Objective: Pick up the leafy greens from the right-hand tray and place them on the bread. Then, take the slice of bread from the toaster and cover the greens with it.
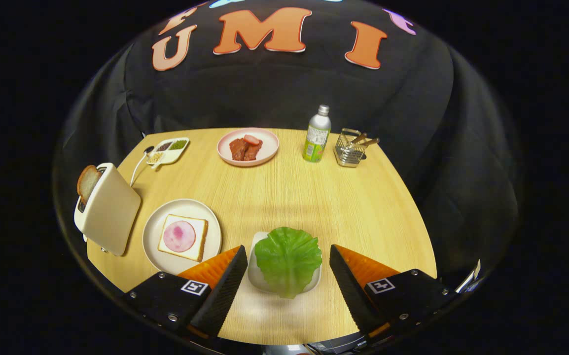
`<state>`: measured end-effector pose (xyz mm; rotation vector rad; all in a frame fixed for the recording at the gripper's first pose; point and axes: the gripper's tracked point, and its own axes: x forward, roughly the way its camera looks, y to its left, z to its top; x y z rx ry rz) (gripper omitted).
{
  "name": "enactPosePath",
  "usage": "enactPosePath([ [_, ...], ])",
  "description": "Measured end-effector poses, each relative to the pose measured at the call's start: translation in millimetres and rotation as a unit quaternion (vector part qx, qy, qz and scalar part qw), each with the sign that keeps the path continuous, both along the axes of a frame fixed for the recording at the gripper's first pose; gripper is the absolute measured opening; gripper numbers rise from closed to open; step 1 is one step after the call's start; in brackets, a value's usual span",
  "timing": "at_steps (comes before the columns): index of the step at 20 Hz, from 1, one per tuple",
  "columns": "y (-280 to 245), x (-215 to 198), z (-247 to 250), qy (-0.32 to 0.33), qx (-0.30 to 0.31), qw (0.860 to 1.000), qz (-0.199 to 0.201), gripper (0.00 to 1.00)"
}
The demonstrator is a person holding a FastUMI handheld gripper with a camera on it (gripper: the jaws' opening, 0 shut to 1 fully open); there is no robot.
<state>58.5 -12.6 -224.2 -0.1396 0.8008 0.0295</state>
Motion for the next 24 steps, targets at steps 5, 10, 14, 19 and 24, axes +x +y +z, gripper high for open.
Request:
enactPosePath([
  [5, -3, 10, -42, 0.093, -0.005, 0.995, 0.02, 1.0],
  [10, -10, 18, -75, 0.167, -0.018, 0.986, 0.021, 1.0],
  [14, -13, 19, -99, 0.21, -0.019, 0.978, 0.011, 1.0],
  [19, -13, 15, -122, 0.242, -0.008, 0.97, -0.003, 1.0],
  [24, -16, 14, -136, 0.257, 0.002, 0.966, -0.012, 0.92],
])
